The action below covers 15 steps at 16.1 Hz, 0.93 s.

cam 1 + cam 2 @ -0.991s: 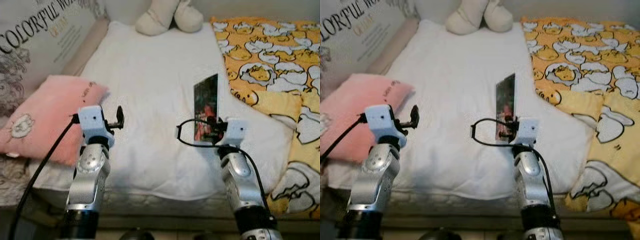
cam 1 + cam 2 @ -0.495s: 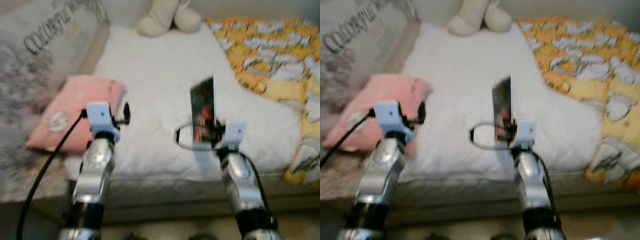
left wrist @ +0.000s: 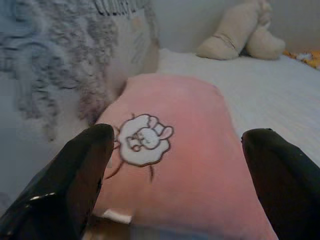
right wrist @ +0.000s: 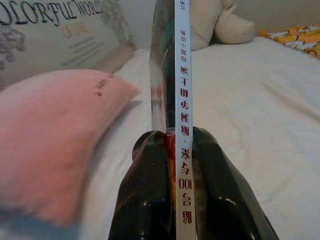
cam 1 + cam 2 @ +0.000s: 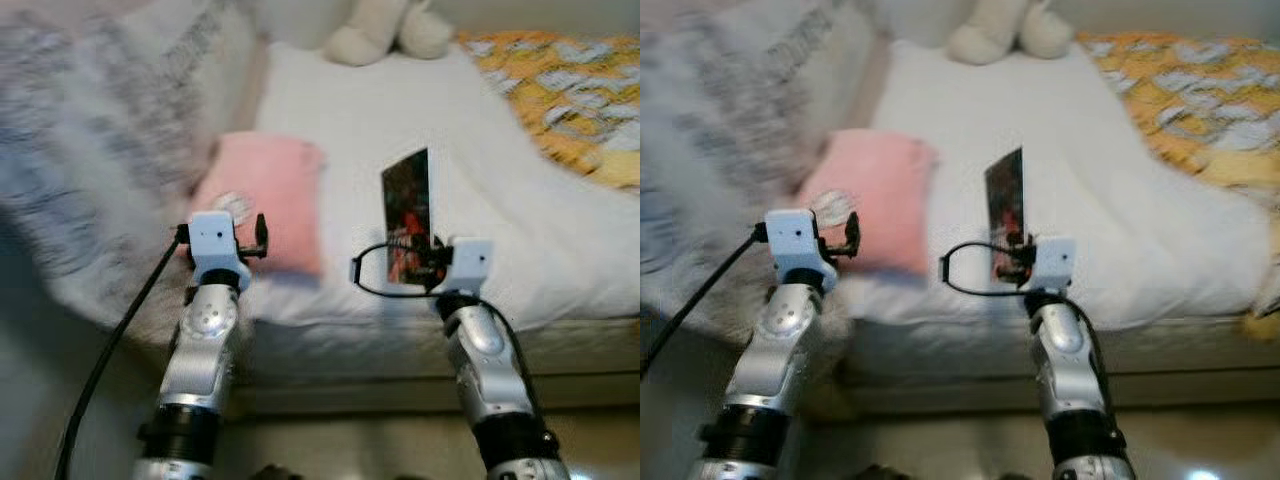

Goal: Clean up the room

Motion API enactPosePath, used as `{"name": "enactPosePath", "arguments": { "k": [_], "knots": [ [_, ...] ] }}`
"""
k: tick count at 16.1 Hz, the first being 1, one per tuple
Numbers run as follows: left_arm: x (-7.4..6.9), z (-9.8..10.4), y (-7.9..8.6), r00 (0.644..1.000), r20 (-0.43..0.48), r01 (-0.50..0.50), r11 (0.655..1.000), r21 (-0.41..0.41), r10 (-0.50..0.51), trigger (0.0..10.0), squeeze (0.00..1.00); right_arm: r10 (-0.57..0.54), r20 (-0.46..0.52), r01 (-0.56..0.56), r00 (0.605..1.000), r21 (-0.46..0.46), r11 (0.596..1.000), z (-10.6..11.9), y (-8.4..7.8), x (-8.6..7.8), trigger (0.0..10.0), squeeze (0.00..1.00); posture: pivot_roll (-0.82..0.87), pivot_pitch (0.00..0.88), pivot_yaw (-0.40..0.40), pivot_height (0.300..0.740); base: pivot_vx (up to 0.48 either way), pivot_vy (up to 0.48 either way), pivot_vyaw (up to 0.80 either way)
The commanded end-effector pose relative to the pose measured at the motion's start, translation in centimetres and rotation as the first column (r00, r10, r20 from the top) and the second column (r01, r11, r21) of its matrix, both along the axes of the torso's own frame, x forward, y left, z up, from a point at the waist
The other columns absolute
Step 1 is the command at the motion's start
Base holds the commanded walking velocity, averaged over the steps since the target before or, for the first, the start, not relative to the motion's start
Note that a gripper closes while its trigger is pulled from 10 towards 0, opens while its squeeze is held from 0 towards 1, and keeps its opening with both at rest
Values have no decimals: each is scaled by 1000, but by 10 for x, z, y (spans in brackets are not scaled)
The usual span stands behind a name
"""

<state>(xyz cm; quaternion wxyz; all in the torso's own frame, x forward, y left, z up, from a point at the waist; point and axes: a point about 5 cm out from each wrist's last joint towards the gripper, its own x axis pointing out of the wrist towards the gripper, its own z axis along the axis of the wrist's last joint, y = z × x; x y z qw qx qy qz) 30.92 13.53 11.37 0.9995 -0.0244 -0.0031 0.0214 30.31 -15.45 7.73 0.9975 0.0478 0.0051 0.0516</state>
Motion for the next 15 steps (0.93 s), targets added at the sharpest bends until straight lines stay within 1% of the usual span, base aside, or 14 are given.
{"name": "enactPosePath", "arguments": {
  "k": [1,2,5,11,15],
  "knots": [
    [1,8,3,999,36,-22,1000,-8,22,10000,0,-7,58,7,998,3,1000,13,-3,6,0,0,-111,0,61,740,480,0,0],
    [1,11,6,997,54,-49,999,-8,49,10000,0,1,62,-1,998,5,1000,14,-1,7,0,0,-109,0,61,740,480,0,0],
    [0,17,3,996,82,-30,999,25,28,10000,0,11,70,-11,997,2,1000,17,0,9,0,0,-104,0,59,740,480,0,0],
    [-1,19,-3,996,94,1,998,58,-6,10000,0,5,95,-3,995,-13,1000,22,-3,10,0,0,-100,0,61,740,480,0,0],
    [-3,18,-6,996,90,8,998,54,-12,10000,0,6,89,-3,996,-31,1000,23,-6,12,0,0,-98,0,59,740,480,0,0]
  ]
}}
